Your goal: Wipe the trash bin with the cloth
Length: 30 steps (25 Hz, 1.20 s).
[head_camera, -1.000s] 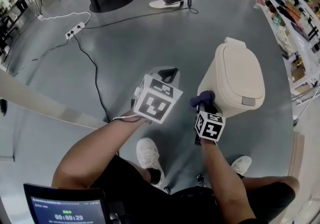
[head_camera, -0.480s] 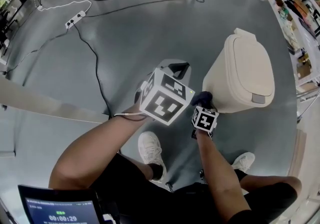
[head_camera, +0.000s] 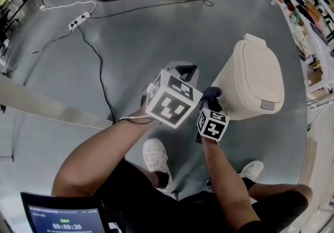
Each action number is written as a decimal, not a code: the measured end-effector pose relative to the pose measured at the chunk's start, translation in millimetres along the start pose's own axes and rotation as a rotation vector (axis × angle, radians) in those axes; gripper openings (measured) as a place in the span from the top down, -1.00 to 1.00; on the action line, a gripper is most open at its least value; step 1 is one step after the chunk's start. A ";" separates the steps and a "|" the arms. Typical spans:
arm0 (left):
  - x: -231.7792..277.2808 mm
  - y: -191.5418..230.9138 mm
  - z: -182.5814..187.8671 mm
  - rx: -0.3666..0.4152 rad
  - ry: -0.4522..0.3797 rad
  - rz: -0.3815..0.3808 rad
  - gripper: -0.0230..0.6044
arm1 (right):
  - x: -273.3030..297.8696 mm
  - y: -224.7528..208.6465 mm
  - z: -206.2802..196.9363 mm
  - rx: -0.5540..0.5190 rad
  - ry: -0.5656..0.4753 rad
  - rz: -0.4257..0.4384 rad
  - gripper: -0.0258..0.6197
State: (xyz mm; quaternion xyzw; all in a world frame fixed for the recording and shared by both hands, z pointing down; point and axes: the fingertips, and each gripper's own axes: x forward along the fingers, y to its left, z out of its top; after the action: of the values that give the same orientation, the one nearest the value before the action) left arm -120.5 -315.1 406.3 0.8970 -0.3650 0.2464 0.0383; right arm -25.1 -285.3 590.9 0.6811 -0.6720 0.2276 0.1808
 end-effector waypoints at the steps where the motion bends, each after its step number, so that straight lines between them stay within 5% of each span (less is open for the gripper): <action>1: -1.0 0.7 -0.2 0.002 -0.002 0.000 0.94 | -5.8 5.4 16.7 0.013 -0.032 0.009 0.66; 7: -4.8 0.2 -1.1 0.015 -0.019 0.003 0.94 | -37.5 7.9 95.4 0.034 -0.208 -0.008 0.67; 11: -4.8 3.0 0.8 0.010 -0.025 0.007 0.94 | -38.3 -0.7 113.4 0.036 -0.237 -0.052 0.67; 23: -6.2 2.3 10.4 -0.014 -0.040 0.017 0.94 | 25.5 -34.6 38.5 0.003 -0.033 -0.198 0.67; 30: -5.8 -2.6 17.1 -0.038 -0.039 0.004 0.94 | 52.7 -35.8 -17.5 -0.049 0.110 -0.213 0.67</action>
State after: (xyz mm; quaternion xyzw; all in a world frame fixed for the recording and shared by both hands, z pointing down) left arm -115.2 -313.8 388.9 0.8999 -0.3723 0.2220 0.0477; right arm 9.1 -318.4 636.8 0.7304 -0.5905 0.2277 0.2571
